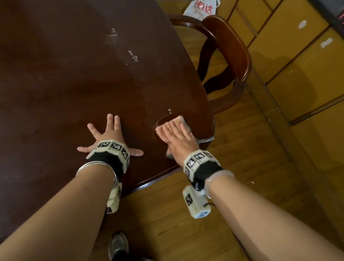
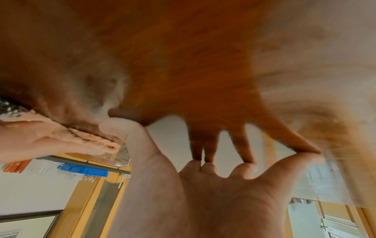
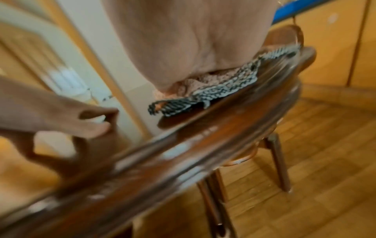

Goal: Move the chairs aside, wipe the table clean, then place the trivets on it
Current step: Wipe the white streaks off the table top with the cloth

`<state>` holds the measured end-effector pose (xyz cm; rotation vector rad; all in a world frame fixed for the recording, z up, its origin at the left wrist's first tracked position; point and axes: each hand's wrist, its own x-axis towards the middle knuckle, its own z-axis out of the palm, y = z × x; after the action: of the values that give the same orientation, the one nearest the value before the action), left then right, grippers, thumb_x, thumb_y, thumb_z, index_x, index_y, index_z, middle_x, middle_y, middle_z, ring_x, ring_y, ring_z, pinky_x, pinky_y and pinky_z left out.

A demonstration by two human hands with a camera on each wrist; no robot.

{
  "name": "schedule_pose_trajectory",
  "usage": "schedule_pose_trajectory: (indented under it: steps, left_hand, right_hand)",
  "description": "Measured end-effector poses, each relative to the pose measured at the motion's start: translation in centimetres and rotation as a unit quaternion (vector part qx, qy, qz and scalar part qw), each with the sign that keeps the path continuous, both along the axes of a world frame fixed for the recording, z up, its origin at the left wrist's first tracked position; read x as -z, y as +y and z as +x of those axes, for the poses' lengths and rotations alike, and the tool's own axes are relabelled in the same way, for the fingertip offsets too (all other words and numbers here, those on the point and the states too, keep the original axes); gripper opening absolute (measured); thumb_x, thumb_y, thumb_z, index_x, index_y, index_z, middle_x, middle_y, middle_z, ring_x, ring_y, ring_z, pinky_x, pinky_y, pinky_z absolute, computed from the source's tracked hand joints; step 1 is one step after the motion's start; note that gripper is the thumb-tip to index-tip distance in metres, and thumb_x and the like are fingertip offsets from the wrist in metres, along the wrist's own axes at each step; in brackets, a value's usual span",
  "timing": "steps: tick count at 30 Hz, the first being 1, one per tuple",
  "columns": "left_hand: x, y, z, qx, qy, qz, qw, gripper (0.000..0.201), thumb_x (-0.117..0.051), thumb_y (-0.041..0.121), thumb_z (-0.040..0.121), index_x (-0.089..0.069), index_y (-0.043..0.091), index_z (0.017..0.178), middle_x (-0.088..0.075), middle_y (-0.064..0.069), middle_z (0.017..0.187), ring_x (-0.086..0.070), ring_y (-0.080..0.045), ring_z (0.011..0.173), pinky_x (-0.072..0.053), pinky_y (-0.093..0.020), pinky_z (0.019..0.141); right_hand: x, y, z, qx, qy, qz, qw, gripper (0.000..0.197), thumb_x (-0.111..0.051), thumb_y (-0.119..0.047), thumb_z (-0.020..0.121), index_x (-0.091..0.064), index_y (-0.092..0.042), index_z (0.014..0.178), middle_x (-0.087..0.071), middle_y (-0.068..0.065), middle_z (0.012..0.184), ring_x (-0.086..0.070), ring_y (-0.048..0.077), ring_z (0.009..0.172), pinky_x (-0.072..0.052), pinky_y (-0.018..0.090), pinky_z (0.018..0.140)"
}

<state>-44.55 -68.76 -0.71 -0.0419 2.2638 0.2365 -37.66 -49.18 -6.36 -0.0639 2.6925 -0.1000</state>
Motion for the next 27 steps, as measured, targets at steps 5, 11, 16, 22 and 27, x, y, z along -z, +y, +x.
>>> schedule_pose_trajectory:
  steps: [5,11,16,22,27]
  left_hand:
    - [0.0,-1.0,-1.2,0.026,0.008,0.013,1.0,0.132,-0.079,0.063,0.057,0.016,0.042,0.146,0.026,0.025,0.151,0.029,-0.031,0.14,-0.006,-0.081,0.096]
    - [0.0,-1.6,-3.8,0.06,0.005,0.017,0.998,0.132,-0.08,0.062,0.055,0.016,0.047,0.144,0.028,0.027,0.149,0.032,-0.028,0.139,-0.004,-0.083,0.094]
    - [0.0,-1.8,-4.1,0.066,-0.009,0.018,0.998,0.135,-0.08,0.063,0.053,0.02,0.047,0.143,0.031,0.026,0.148,0.033,-0.029,0.138,-0.006,-0.082,0.093]
    - [-0.1,-1.8,-4.1,0.067,-0.007,0.018,0.998,0.135,-0.079,0.064,0.054,0.021,0.046,0.143,0.032,0.026,0.148,0.034,-0.029,0.138,-0.005,-0.082,0.093]
    - [-0.1,-1.9,-3.9,0.069,0.001,0.021,0.997,0.133,-0.079,0.062,0.055,0.018,0.045,0.144,0.029,0.026,0.149,0.032,-0.029,0.139,-0.005,-0.082,0.093]
  right_hand:
    - [-3.3,3.3,-3.9,0.099,0.009,0.069,0.993,0.059,-0.026,-0.009,0.103,0.004,-0.009,0.153,0.004,0.012,0.161,0.004,0.027,0.149,0.004,0.039,0.119]
    - [-2.5,-3.3,-9.9,0.054,-0.027,0.011,0.998,0.074,-0.041,-0.021,0.097,0.008,-0.022,0.153,0.01,0.005,0.162,0.011,0.026,0.148,0.0,0.048,0.119]
    - [-3.2,-1.5,-3.5,0.009,-0.042,-0.03,0.999,0.06,-0.024,-0.035,0.101,0.013,-0.046,0.148,0.02,-0.018,0.156,0.019,0.008,0.144,0.007,0.038,0.117]
    - [-3.0,-1.6,-6.8,0.155,-0.07,-0.018,0.985,0.053,-0.013,-0.044,0.102,0.014,-0.045,0.148,0.026,-0.011,0.157,0.024,0.021,0.145,0.009,0.047,0.118]
    - [-3.0,-5.3,-3.8,0.019,-0.06,-0.027,0.998,0.06,-0.021,-0.034,0.103,0.017,-0.044,0.147,0.028,-0.016,0.155,0.027,0.014,0.142,0.011,0.043,0.116]
